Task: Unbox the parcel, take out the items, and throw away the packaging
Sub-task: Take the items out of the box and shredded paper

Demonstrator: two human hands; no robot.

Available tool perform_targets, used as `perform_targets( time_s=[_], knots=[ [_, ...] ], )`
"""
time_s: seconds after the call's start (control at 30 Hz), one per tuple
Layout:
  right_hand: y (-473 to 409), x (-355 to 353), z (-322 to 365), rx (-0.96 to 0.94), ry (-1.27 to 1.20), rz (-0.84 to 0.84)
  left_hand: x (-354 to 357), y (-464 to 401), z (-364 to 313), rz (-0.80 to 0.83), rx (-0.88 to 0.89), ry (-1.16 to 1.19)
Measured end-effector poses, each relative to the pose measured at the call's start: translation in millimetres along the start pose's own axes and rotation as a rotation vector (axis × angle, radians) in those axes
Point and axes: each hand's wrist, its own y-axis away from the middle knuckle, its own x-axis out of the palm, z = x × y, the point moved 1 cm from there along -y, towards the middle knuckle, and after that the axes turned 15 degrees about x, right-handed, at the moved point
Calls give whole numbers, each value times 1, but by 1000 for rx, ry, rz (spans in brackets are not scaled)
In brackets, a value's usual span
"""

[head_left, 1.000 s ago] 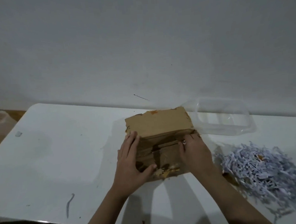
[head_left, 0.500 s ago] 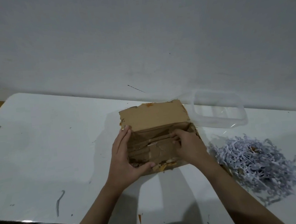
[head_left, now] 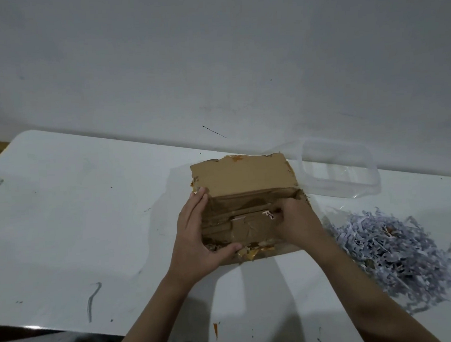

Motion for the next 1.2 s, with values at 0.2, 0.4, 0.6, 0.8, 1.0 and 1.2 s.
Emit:
perform_targets(
  time_s=[0.2,0.4,0.6,0.8,1.0,1.2],
  knots=[
    [0,-26,-15,74,-344,-46,0,0,2,-15,1,0],
    [11,-28,-9,44,-198,-159,-2,1,3,-5,15,-19],
    [7,-1,3,84,43,-32,-1,-1,3,7,6,-32],
    [-2,14,23,120,-159,134,-2,-1,1,19,-10,-42],
    [-4,19,29,12,-387,350,-3,-2,0,29,-21,-57],
    [-4,25,43,-95,-252,205,-1,-2,-2,41,-32,-70]
  ],
)
